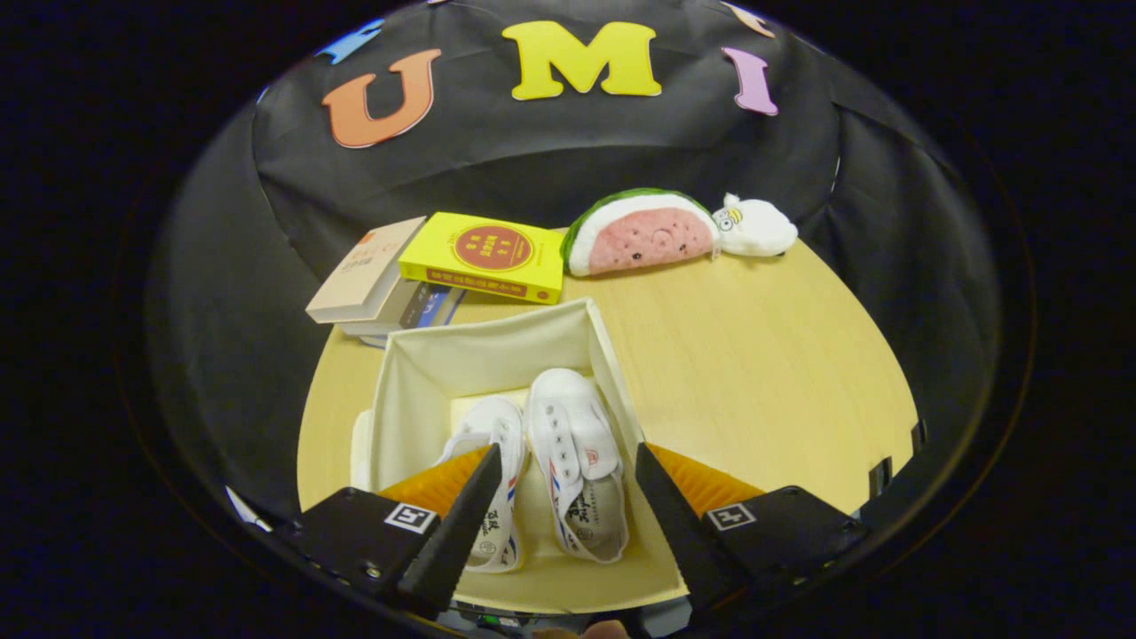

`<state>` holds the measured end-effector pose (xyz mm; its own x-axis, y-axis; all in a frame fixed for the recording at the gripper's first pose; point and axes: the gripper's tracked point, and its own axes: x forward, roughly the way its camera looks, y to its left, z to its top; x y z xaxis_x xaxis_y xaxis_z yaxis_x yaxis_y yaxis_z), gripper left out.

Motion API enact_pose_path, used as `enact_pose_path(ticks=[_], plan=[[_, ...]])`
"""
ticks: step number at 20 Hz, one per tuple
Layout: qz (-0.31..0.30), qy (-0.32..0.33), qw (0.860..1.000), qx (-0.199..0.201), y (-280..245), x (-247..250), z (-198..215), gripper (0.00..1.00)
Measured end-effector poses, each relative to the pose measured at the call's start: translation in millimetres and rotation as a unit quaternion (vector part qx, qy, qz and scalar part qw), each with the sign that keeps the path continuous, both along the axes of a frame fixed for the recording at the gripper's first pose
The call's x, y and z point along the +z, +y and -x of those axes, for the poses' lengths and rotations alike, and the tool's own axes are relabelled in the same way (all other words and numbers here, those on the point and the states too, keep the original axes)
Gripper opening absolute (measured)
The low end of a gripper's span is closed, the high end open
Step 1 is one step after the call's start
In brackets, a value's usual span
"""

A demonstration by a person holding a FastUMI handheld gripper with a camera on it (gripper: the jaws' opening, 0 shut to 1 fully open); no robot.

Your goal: Open the storage box then place both shoes into the box .Put the left shoe in first, then the right shoe, with the right side of both shoes facing outward in a uniform manner.

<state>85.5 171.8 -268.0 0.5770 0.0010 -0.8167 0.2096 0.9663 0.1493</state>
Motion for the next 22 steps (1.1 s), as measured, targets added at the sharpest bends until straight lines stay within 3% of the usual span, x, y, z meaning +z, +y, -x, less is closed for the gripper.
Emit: enact_pose_path(ticks=[11, 19, 22], plan=[[0.004, -0.128, 0.992, 0.023, -50, 93, 13, 0.97], [0.076, -0.265, 0.961, 0.017, -127, 189, 38, 0.96], [0.067, -0.291, 0.954, 0.010, -144, 207, 57, 0.96]])
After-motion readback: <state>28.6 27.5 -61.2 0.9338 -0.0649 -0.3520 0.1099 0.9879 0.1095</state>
